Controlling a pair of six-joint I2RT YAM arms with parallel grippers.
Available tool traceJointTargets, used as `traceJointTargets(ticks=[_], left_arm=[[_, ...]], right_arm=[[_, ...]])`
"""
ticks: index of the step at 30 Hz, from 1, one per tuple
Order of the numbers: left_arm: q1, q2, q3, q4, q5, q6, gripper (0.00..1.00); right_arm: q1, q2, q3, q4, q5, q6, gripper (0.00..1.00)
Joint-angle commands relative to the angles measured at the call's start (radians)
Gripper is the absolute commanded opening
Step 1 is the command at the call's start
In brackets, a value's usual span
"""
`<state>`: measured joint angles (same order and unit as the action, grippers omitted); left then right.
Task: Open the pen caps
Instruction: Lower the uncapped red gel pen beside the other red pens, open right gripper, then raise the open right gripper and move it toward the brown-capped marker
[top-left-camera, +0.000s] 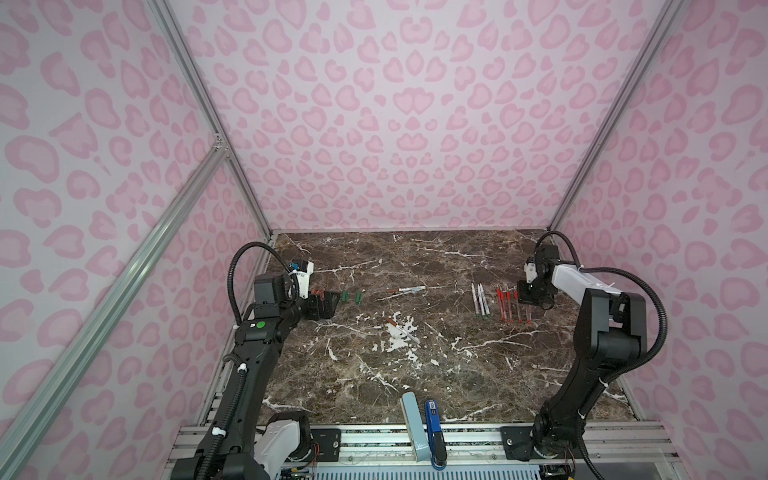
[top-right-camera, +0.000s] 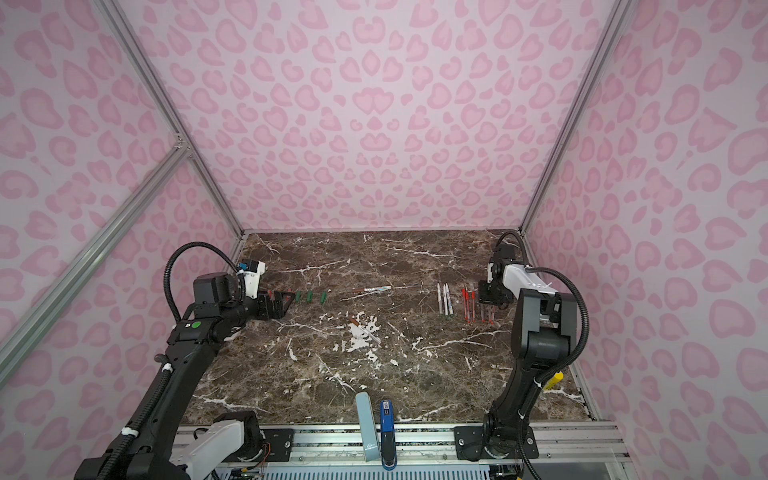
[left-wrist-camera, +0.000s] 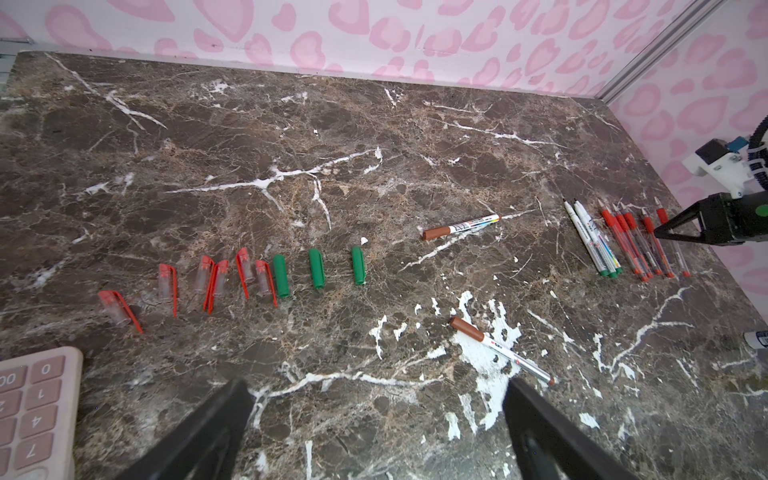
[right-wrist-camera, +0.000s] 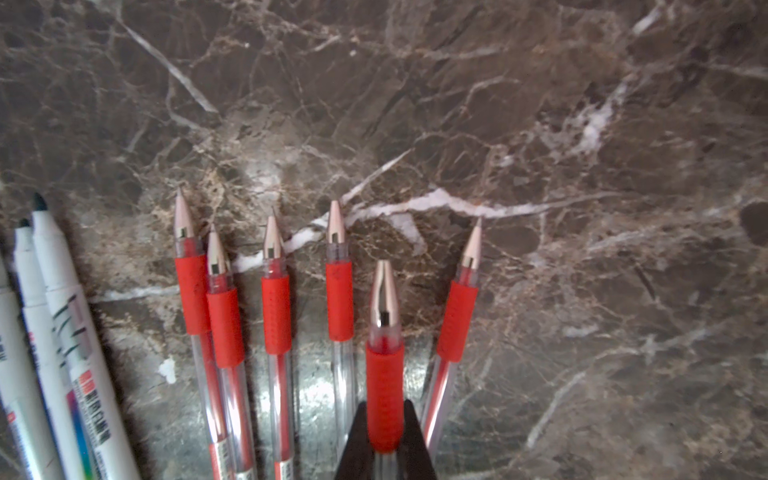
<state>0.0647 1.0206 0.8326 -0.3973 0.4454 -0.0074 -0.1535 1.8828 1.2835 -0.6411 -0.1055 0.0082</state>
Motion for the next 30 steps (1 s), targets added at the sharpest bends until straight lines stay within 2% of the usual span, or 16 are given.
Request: traceJointTargets(ticks=[1,11,16,21,26,30], left_arm=[[0.007,-0.002,-0.003,0.026,0.019,-0.005,0.98],[0.015,-0.013,0.005,0.021,0.020,-0.011,0.98],[0.024,-0.014,0.002,0.022,0.024,-0.017,0.98],[0.028,-0.022,-0.011,0.035,0.038,-0.017,0.98],[0.032,-0.015,-0.004,0.042,0.040,-0.030,0.98],[0.035,-0.002,-0.002,0.037,0.039,-0.031,0.98]], right_arm=[[-0.005,0.020,0.001,0.002,0.008,0.016,0.11],[-0.011,-0.026,-0.010,0.004,-0.009,0.021,0.24],[0.010,-0.096,-0.027,-0.012,-0.033,0.024,0.25],[0.096,-0.192,-0.073,-0.001,-0.050,0.016,0.27],[0.236,-0.272,-0.121,0.028,-0.092,0.019,0.39],[0.357,-0.291,-0.120,0.027,-0.124,0.039,0.43]])
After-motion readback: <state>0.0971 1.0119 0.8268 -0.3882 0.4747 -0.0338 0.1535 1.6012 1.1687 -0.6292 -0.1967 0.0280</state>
